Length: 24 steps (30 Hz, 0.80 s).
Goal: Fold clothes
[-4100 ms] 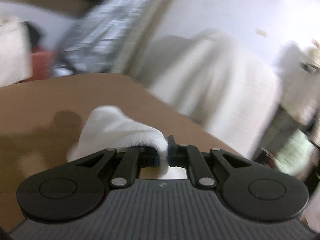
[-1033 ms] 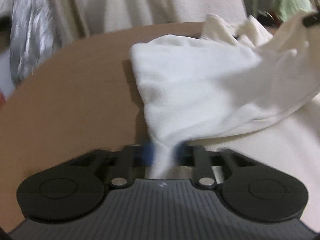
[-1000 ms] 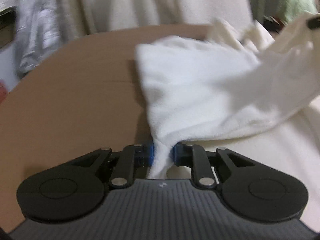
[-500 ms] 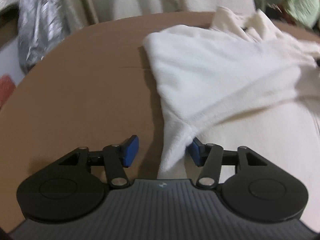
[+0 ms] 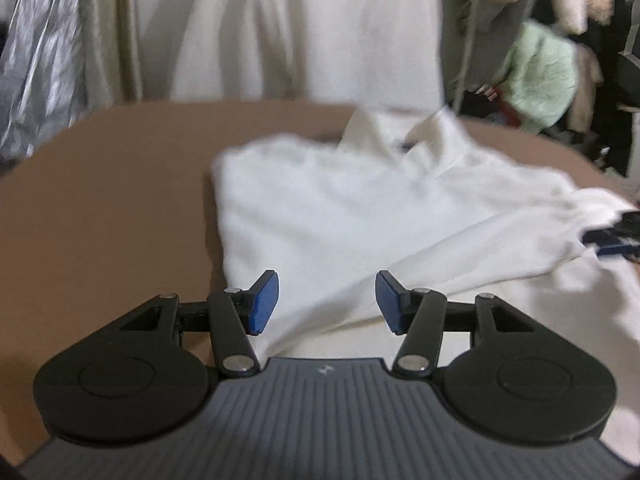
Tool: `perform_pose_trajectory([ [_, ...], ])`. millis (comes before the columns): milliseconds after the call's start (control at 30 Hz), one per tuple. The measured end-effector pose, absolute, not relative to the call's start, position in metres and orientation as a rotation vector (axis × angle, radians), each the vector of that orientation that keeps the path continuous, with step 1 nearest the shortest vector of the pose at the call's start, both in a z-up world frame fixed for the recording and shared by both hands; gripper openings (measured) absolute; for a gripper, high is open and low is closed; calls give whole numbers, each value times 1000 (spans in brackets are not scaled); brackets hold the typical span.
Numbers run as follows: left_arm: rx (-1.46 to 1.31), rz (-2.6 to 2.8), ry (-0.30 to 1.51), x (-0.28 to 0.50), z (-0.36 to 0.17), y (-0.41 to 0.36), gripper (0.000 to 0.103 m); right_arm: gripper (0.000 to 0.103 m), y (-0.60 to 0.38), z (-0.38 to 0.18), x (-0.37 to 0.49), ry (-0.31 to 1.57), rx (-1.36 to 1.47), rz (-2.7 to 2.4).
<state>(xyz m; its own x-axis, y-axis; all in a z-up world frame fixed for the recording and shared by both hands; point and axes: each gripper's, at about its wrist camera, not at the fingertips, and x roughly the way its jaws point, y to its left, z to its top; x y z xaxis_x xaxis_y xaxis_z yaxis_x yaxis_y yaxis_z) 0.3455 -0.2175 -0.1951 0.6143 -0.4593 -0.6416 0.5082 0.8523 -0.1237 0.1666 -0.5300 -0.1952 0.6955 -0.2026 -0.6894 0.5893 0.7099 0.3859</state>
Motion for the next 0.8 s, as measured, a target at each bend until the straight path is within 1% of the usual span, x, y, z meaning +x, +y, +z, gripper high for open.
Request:
perform_pose_trajectory([
  [67,25,-557,769,356,-202,-216,53,64,-535,-219,165,665,761,-466],
  [133,-7,-567,780,360,-203,-214,53,70,-534,-228,171,615,733,-470],
  [200,-19,-568,783,359,-203,-211,53,69,-531,-222,182,592,644,-467],
  [267,-50,-577,766,357,-204,-204,53,24,-527,-213,193,582,553,-458],
  [300,-83,-586,749,357,-203,-201,53,8,-524,-206,193,579,533,-456],
  [367,-119,-598,734,358,-204,-199,55,8,-514,-190,184,585,476,-505],
  [467,-47,-584,774,361,-207,-208,56,10,-495,-187,188,683,158,-565],
  [500,7,-572,770,358,-209,-213,56,12,-495,-195,192,736,111,-547],
  [567,114,-549,762,353,-213,-223,58,12,-497,-202,186,752,117,-521],
  [600,167,-536,757,351,-215,-228,58,15,-498,-202,179,725,125,-522],
  [667,240,-527,744,344,-215,-236,58,27,-502,-202,161,670,158,-537],
  [700,236,-541,732,340,-211,-237,58,36,-505,-203,151,656,192,-549],
  [800,178,-625,698,324,-196,-239,59,39,-519,-205,117,649,260,-575],
])
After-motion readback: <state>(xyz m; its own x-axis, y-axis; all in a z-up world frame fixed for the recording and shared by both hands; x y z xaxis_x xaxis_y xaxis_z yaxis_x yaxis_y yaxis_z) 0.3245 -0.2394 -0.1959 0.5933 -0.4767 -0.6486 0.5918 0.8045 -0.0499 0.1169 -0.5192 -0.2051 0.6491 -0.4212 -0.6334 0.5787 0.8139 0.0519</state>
